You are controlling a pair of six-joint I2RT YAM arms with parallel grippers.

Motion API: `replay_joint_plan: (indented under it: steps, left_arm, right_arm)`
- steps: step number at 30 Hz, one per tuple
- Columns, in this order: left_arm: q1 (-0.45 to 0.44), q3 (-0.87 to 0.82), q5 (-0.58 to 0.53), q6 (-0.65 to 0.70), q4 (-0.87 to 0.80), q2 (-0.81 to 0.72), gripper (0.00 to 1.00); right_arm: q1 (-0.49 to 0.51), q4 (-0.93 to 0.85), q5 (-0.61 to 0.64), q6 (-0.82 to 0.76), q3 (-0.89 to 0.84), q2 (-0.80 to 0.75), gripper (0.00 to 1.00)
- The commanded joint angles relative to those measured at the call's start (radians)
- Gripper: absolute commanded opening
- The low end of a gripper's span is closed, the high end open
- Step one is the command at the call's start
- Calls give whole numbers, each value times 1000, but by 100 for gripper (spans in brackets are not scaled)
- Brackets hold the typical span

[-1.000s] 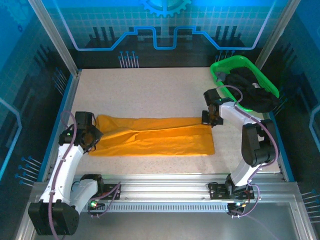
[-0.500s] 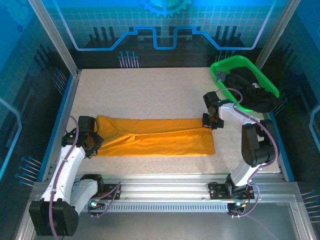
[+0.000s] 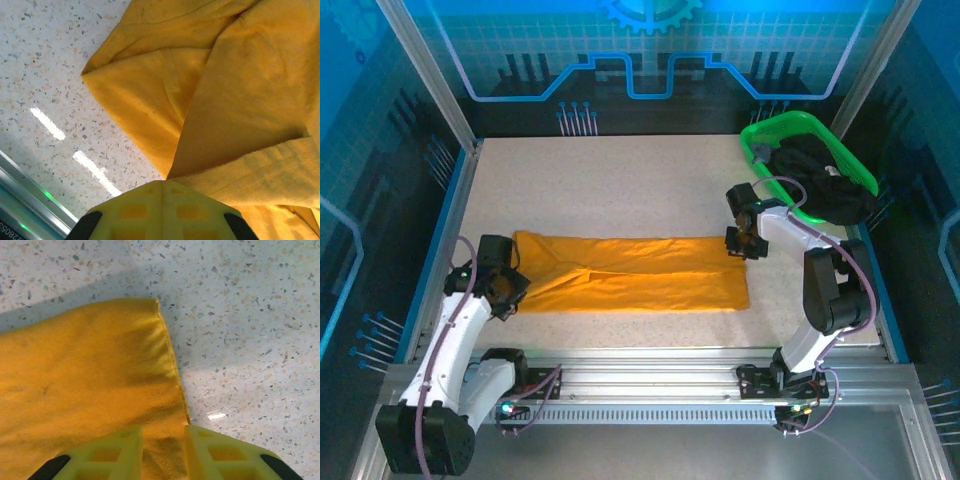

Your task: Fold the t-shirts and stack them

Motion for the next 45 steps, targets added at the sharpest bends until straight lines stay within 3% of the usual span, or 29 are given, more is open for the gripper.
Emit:
replay_joint_plan:
  steps: [1, 12, 26, 36, 45]
  left_arm:
    - [-7, 0, -1, -33, -62, -16, 0]
    - [-24, 10, -4, -19, -57, 28, 0]
    - [-72, 191, 1, -3, -89, 82, 0]
    - [-225, 180, -20, -129, -159, 35, 0]
    - [-281, 150, -37, -155, -151, 16, 0]
  right_arm:
    - [17, -28, -34, 44, 31, -15, 28]
    - [46, -26, -85, 102, 51, 22, 27]
    - [48, -30, -122, 129, 148, 115, 27]
    - [49, -40, -120, 101, 166, 129, 27]
    - [50, -46, -118, 95, 155, 112, 27]
